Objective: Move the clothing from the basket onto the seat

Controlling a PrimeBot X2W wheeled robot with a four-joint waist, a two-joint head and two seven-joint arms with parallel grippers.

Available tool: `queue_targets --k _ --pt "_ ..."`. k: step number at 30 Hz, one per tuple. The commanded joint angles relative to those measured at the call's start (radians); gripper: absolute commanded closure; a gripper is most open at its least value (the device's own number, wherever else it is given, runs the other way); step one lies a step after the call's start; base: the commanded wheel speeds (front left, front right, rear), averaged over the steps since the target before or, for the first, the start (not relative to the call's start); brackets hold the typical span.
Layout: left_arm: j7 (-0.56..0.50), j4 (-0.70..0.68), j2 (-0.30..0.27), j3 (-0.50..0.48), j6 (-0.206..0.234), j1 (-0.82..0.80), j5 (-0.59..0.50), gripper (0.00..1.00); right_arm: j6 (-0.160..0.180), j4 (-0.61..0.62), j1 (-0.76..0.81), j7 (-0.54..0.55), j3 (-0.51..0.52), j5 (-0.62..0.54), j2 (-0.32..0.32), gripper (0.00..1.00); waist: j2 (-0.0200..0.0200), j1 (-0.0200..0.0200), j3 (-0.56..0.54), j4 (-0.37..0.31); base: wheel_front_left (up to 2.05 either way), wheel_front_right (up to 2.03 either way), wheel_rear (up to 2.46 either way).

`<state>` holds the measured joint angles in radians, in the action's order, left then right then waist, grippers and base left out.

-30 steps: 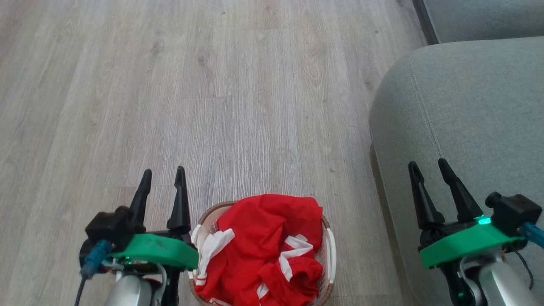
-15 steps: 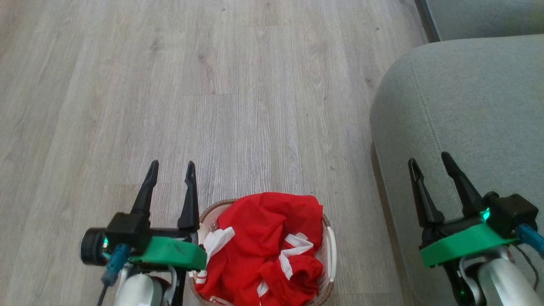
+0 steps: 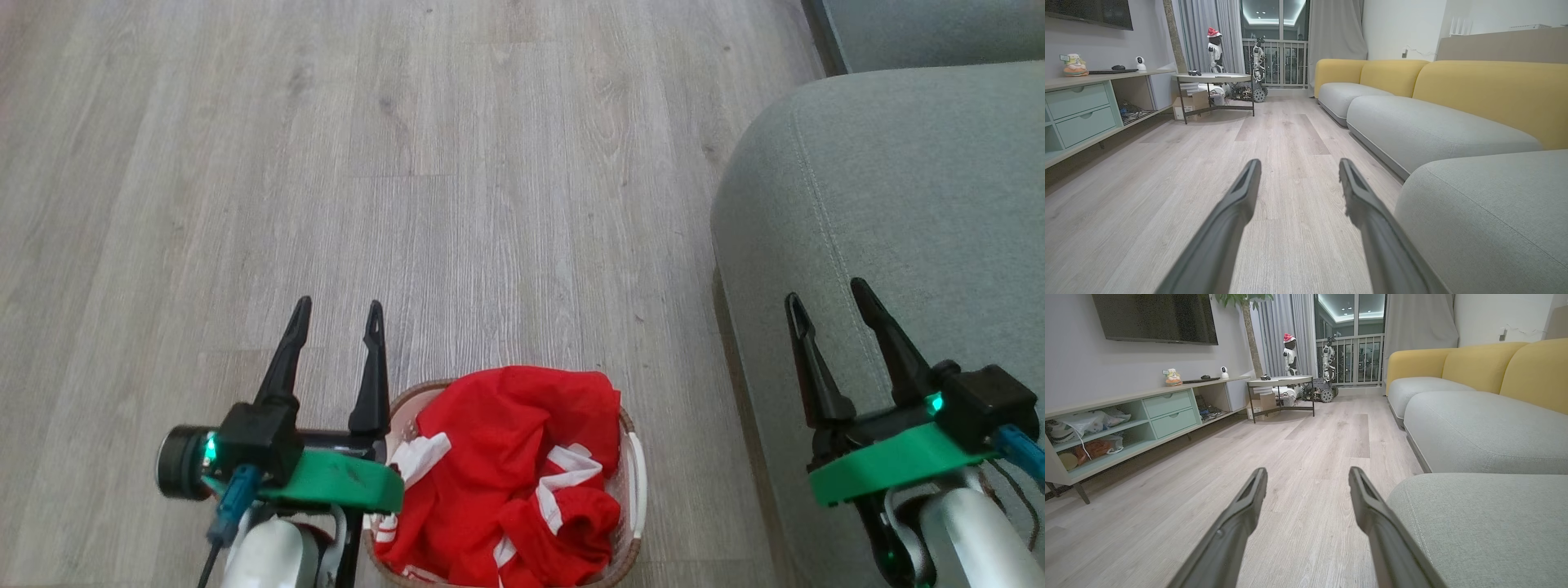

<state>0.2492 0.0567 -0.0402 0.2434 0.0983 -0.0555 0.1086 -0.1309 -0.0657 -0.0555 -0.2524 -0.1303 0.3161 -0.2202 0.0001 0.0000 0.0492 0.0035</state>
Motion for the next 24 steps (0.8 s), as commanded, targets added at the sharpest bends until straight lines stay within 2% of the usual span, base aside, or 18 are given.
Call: queue_targets --k 1,11,24 --pt "0.013 -0.037 -0.01 -0.033 0.005 -0.047 0.0 0.0 0.0 0.037 -0.038 -0.009 -0.012 -0.006 -0.011 0.0 -0.0001 0.0 0.001 0.0 0.0 0.0 0.0" --pt "0.013 -0.039 -0.01 -0.035 0.012 -0.052 0.004 0.0 0.0 0.046 -0.047 -0.009 -0.009 0.001 -0.013 0.0 -0.0001 0.0 0.021 -0.016 0.0 0.0 0.0" --pt "0.013 -0.029 -0.01 -0.008 0.03 -0.087 0.02 0.0 0.0 0.077 -0.097 -0.009 0.032 0.024 -0.026 0.0 -0.0001 0.0 0.102 -0.056 0.0 0.0 0.0"
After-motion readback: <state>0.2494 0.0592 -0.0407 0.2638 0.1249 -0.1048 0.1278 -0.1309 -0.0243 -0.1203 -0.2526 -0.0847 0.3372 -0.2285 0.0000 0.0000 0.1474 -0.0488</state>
